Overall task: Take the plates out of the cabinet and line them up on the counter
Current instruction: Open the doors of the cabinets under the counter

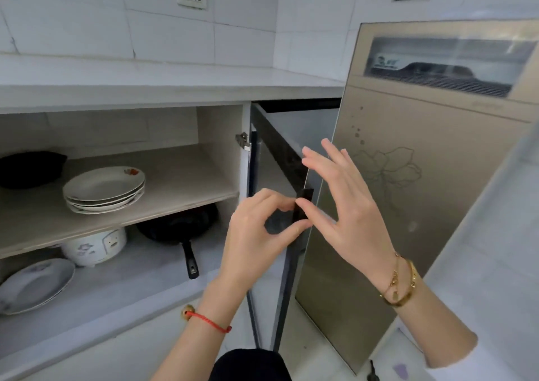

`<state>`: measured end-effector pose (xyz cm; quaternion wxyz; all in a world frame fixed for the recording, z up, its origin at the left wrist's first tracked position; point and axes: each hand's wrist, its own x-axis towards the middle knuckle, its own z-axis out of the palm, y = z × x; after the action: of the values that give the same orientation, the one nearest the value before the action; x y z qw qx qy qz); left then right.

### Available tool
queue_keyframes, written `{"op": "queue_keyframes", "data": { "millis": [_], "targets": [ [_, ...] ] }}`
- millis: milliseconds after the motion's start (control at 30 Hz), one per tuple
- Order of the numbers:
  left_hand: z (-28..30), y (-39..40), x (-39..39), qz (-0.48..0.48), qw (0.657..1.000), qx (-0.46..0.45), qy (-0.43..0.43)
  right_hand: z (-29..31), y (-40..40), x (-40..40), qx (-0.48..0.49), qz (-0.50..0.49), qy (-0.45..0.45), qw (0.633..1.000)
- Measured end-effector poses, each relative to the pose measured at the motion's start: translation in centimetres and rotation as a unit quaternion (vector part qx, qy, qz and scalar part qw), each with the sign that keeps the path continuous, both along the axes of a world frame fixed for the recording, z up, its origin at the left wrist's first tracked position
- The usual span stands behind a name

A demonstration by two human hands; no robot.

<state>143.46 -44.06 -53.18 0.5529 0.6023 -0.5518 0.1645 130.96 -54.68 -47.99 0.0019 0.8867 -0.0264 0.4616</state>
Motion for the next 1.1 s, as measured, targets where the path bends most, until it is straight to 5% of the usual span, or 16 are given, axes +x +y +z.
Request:
{"op": "queue_keyframes", "data": {
  "millis": [333, 1100],
  "targets": [
    [-0.8, -8.1, -5.3, 0.001, 0.999, 0.022, 0.025, -0.9, -6.1, -4.4, -0.043, -0.164, -0.017, 0.985],
    [-1.9, -9.9, -5.9, 0.018, 0.992, 0.124, -0.030, -1.1, -9.3, -5.3, -0.023, -0.196, -0.005, 0.980]
  ]
}}
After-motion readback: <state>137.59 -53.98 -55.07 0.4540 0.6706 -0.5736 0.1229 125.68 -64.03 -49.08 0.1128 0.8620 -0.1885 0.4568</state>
